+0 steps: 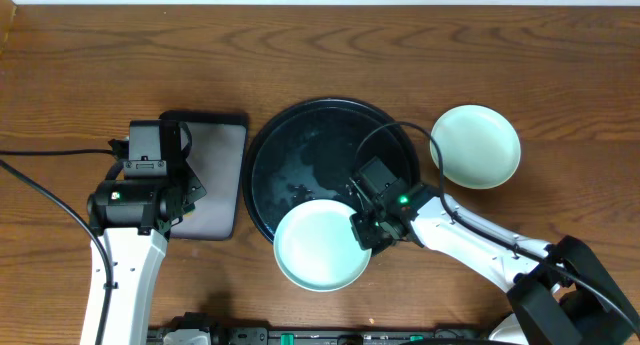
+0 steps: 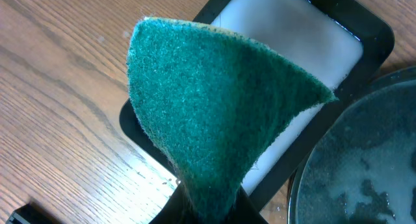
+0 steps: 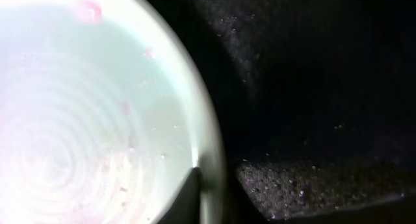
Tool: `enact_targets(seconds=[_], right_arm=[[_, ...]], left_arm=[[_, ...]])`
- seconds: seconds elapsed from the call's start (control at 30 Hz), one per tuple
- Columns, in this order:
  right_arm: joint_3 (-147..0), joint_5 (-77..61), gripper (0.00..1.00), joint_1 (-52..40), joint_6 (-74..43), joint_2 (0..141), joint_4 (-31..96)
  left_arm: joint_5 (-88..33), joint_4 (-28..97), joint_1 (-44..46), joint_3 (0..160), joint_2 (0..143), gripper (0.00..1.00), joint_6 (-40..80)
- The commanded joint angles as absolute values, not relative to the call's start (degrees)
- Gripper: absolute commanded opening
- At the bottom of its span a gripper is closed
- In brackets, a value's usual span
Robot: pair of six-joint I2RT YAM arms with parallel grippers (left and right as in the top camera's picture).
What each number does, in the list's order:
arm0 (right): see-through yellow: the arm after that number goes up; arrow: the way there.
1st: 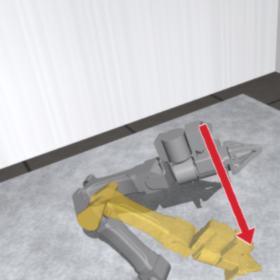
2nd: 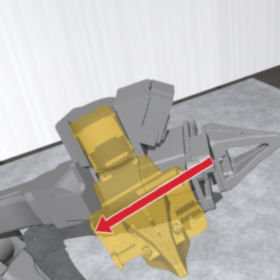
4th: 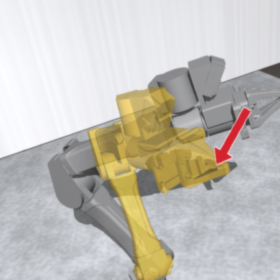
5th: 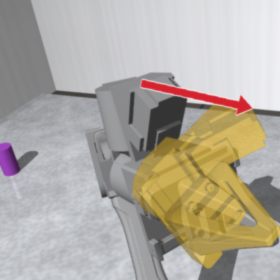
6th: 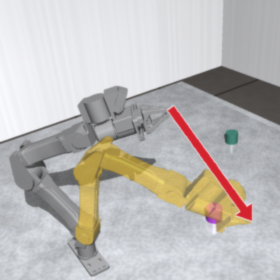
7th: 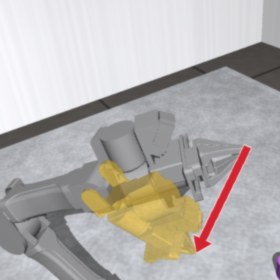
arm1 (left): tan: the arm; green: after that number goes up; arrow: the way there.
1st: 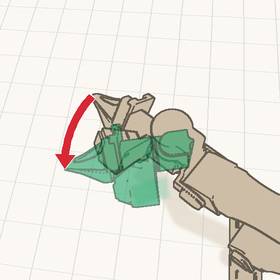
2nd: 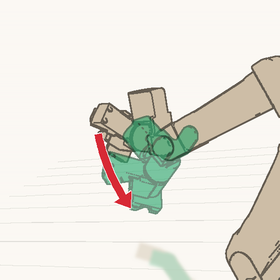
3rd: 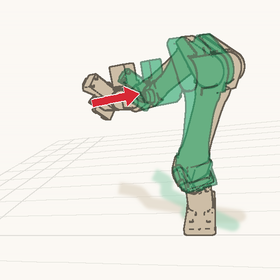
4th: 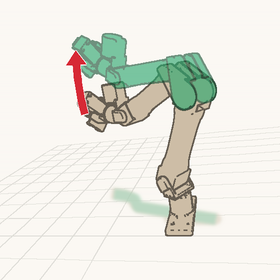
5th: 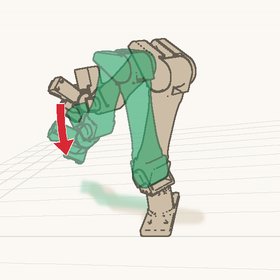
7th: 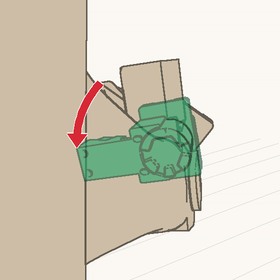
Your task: Clean dirty plates on tray and stack at the side
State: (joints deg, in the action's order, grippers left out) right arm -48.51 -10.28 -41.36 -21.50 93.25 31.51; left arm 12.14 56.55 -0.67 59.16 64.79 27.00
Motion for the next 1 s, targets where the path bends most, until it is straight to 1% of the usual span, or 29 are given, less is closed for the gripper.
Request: enact_targets(seconds=[0.0, 0.23, 0.4, 0.57, 0.97], right_arm=[[-48.4, -8.0, 0.01, -41.5, -22.3, 92.2, 29.9], [-54.9, -7.1, 0.01, -35.0, -22.2, 92.2, 28.7], [-56.2, -5.7, 0.01, -31.3, -19.5, 92.3, 19.2], [-56.1, 2.9, 0.01, -30.9, -19.2, 92.3, 15.6], [-54.8, 4.4, 0.01, -30.8, -19.2, 97.1, 14.2]], left_arm=[[12.4, 56.5, -0.9, 59.2, 64.8, 0.07, 27.3], [12.4, 56.5, -0.9, 59.2, 64.8, 0.08, 27.3], [12.4, 56.5, -0.9, 59.2, 64.8, 0.07, 27.3], [12.4, 56.5, -0.9, 59.2, 64.8, 0.08, 27.3], [12.4, 55.8, -0.9, 59.2, 64.9, 0.07, 27.3]])
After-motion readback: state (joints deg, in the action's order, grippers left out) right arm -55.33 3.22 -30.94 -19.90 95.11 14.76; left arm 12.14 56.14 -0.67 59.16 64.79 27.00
